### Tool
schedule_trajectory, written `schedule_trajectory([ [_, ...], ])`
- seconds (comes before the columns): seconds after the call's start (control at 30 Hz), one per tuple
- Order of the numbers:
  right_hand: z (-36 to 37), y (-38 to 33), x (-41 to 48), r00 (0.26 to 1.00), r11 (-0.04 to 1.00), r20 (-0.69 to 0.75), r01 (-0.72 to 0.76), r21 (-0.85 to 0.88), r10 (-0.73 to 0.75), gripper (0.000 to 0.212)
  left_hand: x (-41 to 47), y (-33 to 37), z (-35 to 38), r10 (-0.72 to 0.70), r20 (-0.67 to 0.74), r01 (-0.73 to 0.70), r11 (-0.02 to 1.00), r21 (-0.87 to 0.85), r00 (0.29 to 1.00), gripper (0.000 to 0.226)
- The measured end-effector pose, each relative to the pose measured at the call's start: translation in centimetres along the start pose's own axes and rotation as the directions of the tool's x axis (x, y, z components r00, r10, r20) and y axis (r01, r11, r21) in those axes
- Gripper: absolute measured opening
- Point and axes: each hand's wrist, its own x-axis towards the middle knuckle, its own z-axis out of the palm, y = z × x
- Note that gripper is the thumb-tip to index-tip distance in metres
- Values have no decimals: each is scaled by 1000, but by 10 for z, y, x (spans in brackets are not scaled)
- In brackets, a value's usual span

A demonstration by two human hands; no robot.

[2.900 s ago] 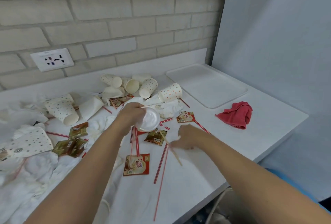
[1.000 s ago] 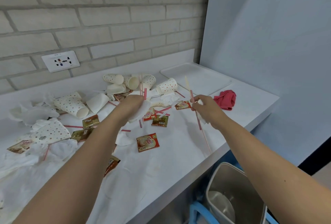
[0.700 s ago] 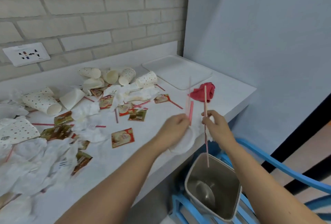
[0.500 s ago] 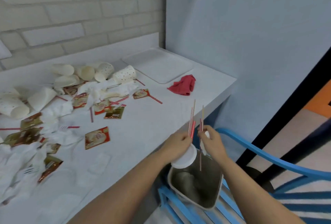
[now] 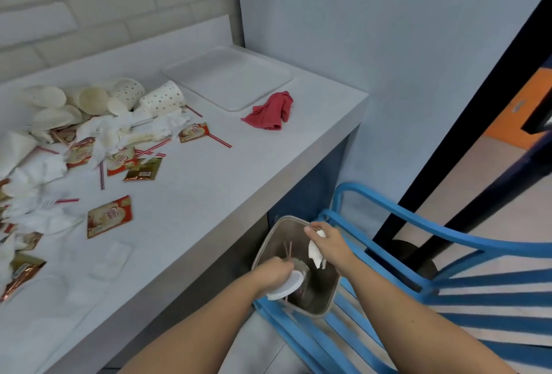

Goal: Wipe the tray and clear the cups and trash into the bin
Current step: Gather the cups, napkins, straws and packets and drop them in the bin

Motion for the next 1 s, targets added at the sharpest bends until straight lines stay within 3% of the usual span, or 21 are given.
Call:
schedule_trajectory([
  [0.1, 0, -4, 0, 997, 1000, 77, -3, 5, 3, 55, 4, 2, 4, -49, -39, 45, 995, -93, 998, 42],
  [0.37, -7, -15, 6, 1000, 989, 2, 13, -149, -12, 45, 18, -1, 1, -86, -117, 34, 921, -389, 989, 33],
  [0.4, -7, -18, 6, 1000, 985, -1, 22, -171, -22, 44, 18, 0, -1, -75, -130, 19, 920, -390, 989, 35],
  [0.53, -6, -41, 5, 995, 957, 43, 100, -272, -91, 37, 6, 6, -14, 72, -304, -117, 985, -130, 950, 35],
  [0.63, -1, -74, 2, 973, 929, 123, 224, -294, -195, 17, -18, 17, -33, 262, -485, -345, 934, -88, 834, 26],
  [0.77, 13, -134, -9, 916, 886, 217, 387, -254, -338, 20, -54, 23, -68, 426, -698, -570, 821, 31, 576, 17],
  [0.9, 39, -185, -14, 832, 804, 266, 546, -235, -486, 18, -81, 7, -107, 480, -771, -581, 794, 179, 418, 17],
  [1.0, 72, -212, -21, 756, 724, 350, 644, -249, -553, 18, -98, -17, -137, 458, -802, -502, 833, 235, 384, 17],
])
